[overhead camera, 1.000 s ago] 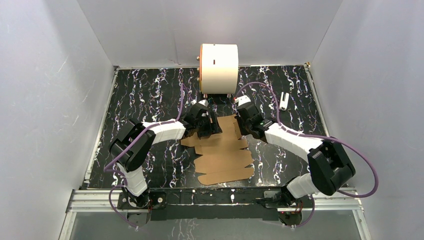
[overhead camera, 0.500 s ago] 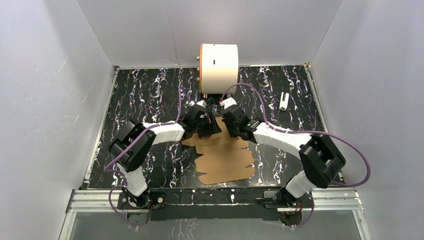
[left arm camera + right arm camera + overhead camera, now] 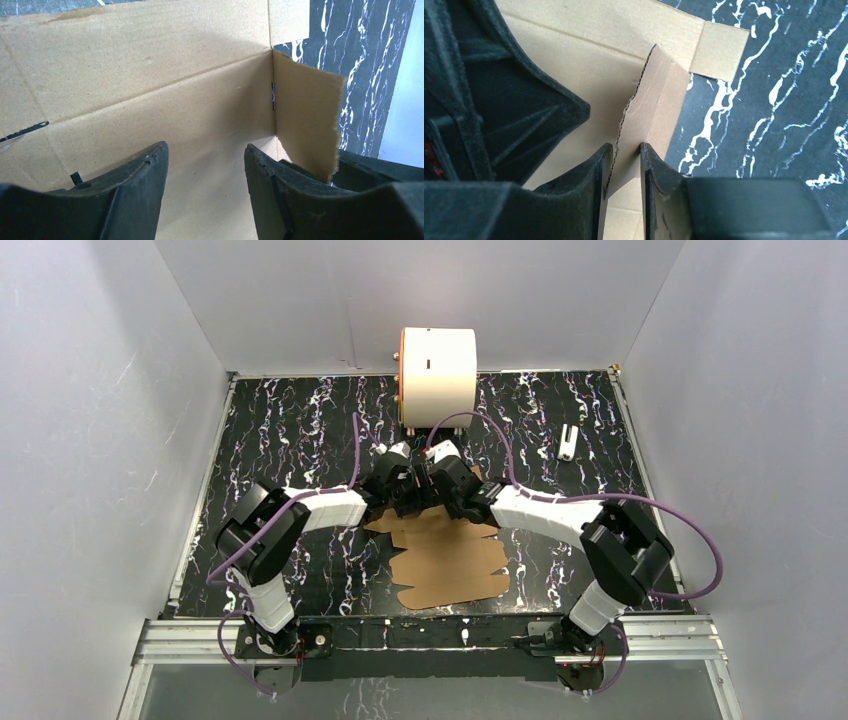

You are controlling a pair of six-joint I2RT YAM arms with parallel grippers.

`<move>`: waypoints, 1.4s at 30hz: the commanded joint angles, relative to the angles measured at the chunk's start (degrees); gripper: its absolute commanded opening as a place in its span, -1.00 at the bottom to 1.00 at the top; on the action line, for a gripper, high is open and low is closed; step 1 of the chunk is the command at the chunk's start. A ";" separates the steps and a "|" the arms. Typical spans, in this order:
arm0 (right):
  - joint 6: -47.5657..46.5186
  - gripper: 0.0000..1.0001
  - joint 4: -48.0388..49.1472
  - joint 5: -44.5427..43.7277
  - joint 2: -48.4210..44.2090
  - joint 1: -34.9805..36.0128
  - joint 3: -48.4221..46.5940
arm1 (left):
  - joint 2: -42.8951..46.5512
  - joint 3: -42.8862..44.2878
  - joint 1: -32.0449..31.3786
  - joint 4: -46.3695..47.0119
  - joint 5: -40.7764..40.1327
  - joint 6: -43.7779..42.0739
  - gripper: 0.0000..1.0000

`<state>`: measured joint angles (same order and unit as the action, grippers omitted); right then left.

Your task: Fold the paper box

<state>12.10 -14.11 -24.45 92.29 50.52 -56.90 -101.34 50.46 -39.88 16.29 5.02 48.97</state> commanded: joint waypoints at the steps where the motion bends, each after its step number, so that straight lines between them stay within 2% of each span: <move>1: 0.70 -0.26 -1.26 -3.40 -5.44 0.45 -2.18 | 2.66 -1.22 -0.46 -7.64 -1.64 -1.03 0.13; 7: 1.87 0.10 -2.41 -5.30 -12.99 -1.03 1.52 | 7.03 1.64 -0.46 -11.97 -2.30 -3.85 0.24; 10: 3.60 0.20 -2.72 -4.16 -16.49 -2.25 4.07 | 9.28 1.28 -0.54 -12.60 -1.84 -4.06 0.27; 22: 10.40 0.65 3.23 8.71 -24.93 -7.95 18.21 | 13.49 -0.75 -4.70 -15.94 -1.12 -4.40 0.31; 29: 12.40 0.78 10.75 17.05 -24.09 -12.72 25.39 | 9.99 -0.57 -5.64 -15.95 -1.41 -4.30 0.31; 42: 13.67 0.76 17.16 26.06 -20.92 -17.85 29.00 | 5.96 -0.71 -5.64 -15.95 -2.11 -4.56 0.28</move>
<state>24.97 -1.32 -2.50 70.74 33.08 -28.23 -95.04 50.09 -45.50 1.50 3.62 44.77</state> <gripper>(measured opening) 0.884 0.643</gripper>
